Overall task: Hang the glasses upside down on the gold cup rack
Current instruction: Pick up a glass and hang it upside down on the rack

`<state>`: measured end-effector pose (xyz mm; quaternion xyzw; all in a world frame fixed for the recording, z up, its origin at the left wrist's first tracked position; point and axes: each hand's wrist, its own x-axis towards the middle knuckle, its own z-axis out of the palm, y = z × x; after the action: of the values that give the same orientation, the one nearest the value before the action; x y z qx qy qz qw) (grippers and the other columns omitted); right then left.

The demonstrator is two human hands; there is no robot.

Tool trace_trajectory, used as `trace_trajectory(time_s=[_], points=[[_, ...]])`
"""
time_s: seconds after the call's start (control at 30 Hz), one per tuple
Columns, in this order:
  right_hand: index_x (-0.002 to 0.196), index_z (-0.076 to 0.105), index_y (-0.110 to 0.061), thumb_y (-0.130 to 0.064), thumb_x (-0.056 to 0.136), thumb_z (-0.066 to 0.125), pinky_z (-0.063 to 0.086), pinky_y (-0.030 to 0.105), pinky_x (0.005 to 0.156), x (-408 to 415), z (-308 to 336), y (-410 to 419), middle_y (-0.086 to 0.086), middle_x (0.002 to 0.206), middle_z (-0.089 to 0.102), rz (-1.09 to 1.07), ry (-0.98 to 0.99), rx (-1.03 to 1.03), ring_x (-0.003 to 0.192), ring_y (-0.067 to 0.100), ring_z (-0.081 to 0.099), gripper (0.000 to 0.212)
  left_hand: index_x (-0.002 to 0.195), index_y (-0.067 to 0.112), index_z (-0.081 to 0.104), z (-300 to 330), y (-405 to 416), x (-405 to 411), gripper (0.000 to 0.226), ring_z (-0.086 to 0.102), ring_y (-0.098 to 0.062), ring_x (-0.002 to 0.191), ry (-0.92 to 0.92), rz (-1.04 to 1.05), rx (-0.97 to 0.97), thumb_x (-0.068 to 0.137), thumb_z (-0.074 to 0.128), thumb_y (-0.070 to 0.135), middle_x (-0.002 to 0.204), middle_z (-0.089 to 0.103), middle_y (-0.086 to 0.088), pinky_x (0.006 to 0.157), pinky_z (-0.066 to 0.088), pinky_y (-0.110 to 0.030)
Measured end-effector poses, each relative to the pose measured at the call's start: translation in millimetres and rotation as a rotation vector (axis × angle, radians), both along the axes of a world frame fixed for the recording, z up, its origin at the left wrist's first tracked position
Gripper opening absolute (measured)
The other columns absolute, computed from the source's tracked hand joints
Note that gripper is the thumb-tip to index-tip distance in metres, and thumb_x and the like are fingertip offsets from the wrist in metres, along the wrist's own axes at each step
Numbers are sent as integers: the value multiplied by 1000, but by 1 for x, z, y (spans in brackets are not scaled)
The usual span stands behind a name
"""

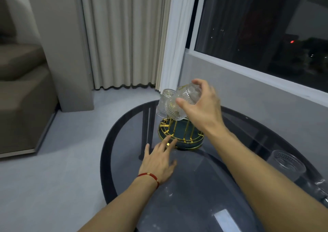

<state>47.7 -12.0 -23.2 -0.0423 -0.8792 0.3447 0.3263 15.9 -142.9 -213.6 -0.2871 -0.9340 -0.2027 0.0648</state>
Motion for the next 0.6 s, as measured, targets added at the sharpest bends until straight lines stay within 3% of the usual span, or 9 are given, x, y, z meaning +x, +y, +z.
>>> trace_trajectory(time_s=[0.27,0.6], points=[[151,45,-21,-37,87,76,37,47,115,-54,-17,-13,6,144,53,19,-182,212,143,29,38,73,157,46,11,-1,2,2,66,26,-20,149,40,27,13,97,38,47,170,12,3,121,10,-68],[150,47,-19,-49,94,66,46,52,107,-66,-37,-14,11,147,56,-46,-333,470,137,33,49,66,156,42,20,6,3,4,65,28,-21,148,34,31,16,95,41,46,169,16,1,121,10,-68]])
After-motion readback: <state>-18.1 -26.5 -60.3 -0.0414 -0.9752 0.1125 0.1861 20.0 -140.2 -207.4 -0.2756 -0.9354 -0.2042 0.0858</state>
